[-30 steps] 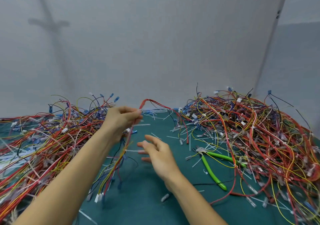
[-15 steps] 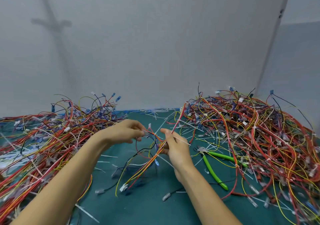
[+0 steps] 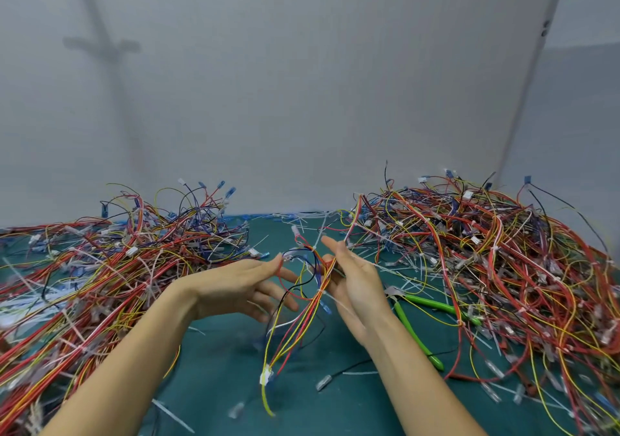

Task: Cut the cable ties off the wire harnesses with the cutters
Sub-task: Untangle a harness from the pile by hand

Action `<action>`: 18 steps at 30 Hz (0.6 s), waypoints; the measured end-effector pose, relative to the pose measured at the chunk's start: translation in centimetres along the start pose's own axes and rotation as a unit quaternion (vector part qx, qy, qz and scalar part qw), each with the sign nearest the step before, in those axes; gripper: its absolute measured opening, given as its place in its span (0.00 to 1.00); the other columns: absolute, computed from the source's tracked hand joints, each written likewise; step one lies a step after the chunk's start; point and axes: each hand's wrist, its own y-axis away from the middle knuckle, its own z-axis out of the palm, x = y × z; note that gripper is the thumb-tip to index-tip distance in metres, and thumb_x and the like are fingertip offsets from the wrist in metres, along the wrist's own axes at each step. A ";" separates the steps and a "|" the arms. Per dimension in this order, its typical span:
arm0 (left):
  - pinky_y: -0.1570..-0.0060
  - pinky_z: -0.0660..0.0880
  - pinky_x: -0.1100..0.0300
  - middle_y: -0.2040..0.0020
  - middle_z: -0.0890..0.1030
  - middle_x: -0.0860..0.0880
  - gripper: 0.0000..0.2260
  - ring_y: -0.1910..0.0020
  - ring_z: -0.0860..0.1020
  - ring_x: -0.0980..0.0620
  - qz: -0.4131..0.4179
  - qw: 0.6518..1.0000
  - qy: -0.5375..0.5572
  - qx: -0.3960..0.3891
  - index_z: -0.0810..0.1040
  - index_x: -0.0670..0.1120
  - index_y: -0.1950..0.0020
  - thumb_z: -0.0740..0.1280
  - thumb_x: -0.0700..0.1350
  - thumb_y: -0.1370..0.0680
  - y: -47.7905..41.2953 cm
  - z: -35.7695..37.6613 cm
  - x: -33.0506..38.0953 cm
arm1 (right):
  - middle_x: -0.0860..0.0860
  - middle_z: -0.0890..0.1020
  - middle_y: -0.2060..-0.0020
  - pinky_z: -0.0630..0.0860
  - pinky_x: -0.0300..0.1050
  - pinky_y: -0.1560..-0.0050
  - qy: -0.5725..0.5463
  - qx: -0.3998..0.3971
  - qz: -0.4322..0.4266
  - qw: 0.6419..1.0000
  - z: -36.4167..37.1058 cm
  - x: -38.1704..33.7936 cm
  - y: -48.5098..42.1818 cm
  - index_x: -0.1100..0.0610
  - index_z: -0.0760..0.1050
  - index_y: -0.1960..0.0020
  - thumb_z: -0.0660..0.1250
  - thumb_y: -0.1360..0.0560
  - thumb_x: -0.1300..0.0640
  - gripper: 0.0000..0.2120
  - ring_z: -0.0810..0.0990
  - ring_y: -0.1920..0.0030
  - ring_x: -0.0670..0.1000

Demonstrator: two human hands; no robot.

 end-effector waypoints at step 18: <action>0.71 0.61 0.63 0.68 0.59 0.50 0.14 0.72 0.61 0.55 0.180 0.941 0.158 0.239 0.66 0.48 0.64 0.57 0.35 0.20 1.5 -1.4 2.4 | 0.50 0.66 0.30 0.72 0.34 0.40 0.385 0.099 -0.293 0.869 -0.5 0.3 0.3 0.45 0.62 0.27 0.64 0.24 0.69 0.32 0.71 0.37 0.43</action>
